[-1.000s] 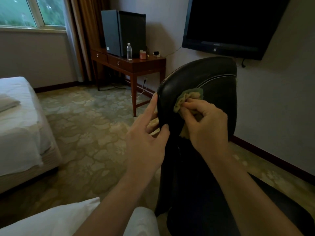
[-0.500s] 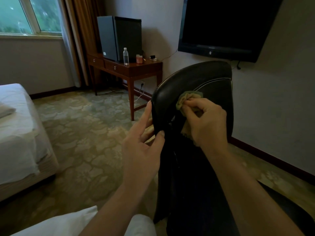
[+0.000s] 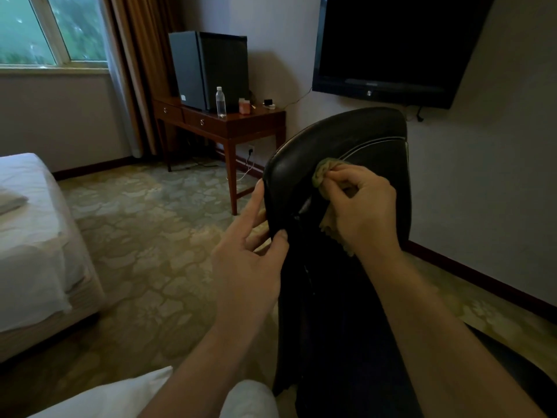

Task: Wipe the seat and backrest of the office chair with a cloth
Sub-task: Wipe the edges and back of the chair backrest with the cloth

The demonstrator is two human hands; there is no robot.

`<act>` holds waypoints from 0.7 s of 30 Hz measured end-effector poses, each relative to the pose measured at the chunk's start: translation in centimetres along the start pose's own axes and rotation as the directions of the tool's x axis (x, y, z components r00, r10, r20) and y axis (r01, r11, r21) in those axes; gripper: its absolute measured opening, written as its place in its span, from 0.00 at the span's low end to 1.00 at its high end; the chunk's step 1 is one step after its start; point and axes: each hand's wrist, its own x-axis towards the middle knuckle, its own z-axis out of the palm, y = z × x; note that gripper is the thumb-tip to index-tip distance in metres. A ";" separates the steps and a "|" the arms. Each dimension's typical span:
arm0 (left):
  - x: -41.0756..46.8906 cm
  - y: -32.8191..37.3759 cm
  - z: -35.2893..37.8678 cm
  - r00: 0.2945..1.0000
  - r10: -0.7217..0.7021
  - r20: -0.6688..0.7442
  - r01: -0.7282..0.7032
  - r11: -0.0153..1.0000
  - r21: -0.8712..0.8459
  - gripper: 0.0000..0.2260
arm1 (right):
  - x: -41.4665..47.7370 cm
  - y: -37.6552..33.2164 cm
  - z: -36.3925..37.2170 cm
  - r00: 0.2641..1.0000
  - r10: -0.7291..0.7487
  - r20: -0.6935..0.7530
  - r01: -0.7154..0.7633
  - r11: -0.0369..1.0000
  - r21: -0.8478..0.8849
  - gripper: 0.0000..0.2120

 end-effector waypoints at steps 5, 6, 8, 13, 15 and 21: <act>-0.1 -0.2 0.1 1.000 -0.001 -0.006 0.001 1.000 -0.009 0.32 | -3.1 0.1 0.2 0.985 -0.157 0.069 0.160 0.986 -0.044 0.09; -0.1 -0.2 0.2 1.000 -0.003 -0.010 0.003 1.000 -0.014 0.32 | -3.6 0.1 0.2 0.977 -0.196 0.087 0.201 0.978 -0.052 0.10; -0.1 -0.1 0.3 1.000 -0.010 -0.012 0.010 1.000 -0.026 0.32 | -3.8 0.3 0.1 0.968 -0.230 0.102 0.236 0.970 -0.053 0.09; -0.1 -0.1 0.3 1.000 -0.020 -0.004 0.020 0.999 -0.036 0.32 | -1.1 0.4 -0.6 0.988 -0.133 0.076 0.136 0.990 -0.037 0.06; -0.1 -0.1 0.3 1.000 -0.025 0.000 0.025 0.999 -0.041 0.33 | -0.5 0.1 -0.8 0.994 -0.073 0.084 0.073 0.997 0.012 0.08; -0.2 -0.2 0.4 0.999 -0.023 -0.026 0.022 1.000 -0.021 0.33 | -2.5 -0.2 -0.4 0.992 0.039 0.117 -0.059 0.983 0.172 0.09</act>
